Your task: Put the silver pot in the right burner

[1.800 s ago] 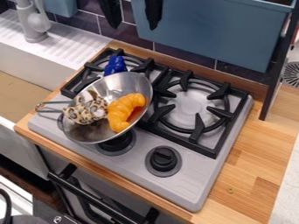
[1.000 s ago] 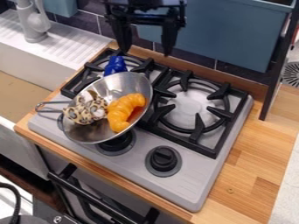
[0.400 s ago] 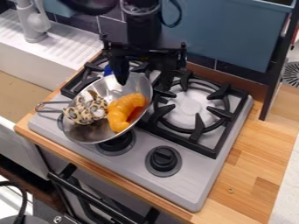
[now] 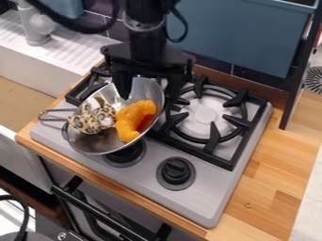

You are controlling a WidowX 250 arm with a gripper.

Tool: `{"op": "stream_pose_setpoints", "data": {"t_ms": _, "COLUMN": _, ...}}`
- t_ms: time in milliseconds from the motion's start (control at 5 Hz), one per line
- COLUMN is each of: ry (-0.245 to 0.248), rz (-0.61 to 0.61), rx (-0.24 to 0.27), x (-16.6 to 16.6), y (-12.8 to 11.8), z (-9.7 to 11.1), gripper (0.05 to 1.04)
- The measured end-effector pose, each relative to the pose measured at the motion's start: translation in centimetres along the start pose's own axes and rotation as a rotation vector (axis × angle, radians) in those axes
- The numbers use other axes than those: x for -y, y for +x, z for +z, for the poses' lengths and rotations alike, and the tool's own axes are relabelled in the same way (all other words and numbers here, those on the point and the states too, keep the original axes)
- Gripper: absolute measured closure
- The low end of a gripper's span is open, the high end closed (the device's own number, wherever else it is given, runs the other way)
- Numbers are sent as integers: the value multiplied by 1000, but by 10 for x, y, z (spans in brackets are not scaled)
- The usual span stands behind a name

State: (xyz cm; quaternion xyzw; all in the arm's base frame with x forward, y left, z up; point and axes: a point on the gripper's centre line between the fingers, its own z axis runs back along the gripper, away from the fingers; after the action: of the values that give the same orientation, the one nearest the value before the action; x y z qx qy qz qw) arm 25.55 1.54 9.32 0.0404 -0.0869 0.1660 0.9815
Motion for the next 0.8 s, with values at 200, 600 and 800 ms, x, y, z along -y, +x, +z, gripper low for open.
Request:
{"op": "stream_pose_setpoints", "data": {"t_ms": 200, "ry": 11, "rz": 12, "rx": 9, "x": 3, "y": 1, "z": -3, "gripper": 86}}
{"op": "stream_pose_setpoints", "data": {"t_ms": 600, "ry": 43, "rz": 18, "rx": -16, "x": 7, "y": -3, "z": -15, "gripper": 133}}
{"op": "stream_pose_setpoints", "data": {"t_ms": 800, "ry": 87, "rz": 32, "rx": -18, "x": 9, "y": -4, "z": -23, "gripper": 401}}
